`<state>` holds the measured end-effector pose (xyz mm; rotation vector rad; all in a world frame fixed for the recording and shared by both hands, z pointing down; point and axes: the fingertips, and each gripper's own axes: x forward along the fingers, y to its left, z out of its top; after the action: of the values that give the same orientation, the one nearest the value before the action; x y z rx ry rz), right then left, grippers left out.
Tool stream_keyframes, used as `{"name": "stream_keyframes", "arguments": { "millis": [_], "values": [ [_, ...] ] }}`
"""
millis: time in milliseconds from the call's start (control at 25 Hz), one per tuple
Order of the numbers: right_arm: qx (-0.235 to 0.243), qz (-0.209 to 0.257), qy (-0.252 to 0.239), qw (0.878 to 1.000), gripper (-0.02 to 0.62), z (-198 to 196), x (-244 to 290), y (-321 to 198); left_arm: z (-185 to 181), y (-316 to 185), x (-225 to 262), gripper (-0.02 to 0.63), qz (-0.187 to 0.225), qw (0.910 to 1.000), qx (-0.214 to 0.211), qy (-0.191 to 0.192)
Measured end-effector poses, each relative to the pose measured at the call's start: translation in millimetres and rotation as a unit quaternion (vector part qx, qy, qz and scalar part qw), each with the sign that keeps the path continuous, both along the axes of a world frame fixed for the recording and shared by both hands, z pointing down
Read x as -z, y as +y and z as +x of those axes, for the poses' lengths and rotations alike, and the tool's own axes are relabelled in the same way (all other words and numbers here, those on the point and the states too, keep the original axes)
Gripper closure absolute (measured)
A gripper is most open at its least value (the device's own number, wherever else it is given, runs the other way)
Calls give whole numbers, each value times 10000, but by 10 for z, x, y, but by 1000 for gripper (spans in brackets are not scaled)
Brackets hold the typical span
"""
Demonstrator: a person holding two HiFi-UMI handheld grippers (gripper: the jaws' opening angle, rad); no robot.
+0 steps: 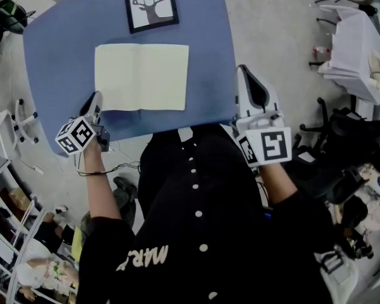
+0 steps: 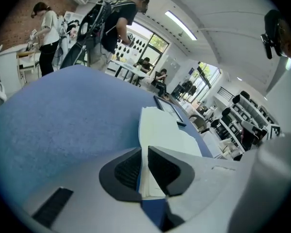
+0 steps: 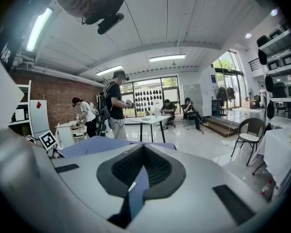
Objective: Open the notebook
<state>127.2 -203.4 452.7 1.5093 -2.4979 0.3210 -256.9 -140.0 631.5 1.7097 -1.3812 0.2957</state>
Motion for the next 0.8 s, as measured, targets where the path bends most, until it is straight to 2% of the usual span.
{"name": "stream_keyframes", "arguments": {
  "millis": [120,240,440,560,600,680,800],
  "values": [
    [-26,-38,65,10000,589,-17,-33,33,6,39,-125,561,-118,9999,3,-41],
    [-22,-48,78,10000,589,-62,-28,30,-7,79,-201,560,-251,9989,-66,-381],
    [13,-25,70,10000,589,-111,-45,-1,-13,66,-252,555,-205,9965,-167,-790],
    [17,-12,86,10000,589,-109,-51,-13,-54,74,-280,544,-199,9915,-303,-1250],
    [14,-5,89,10000,589,-101,-44,-13,-60,78,-278,524,-196,9887,-388,-1438],
    [8,12,104,9999,589,-86,-15,-11,-14,76,-231,442,-128,9846,-605,-1634],
    [2,26,153,9999,589,-77,16,-17,58,58,-154,434,-40,9826,-751,-1700]
  ]
}}
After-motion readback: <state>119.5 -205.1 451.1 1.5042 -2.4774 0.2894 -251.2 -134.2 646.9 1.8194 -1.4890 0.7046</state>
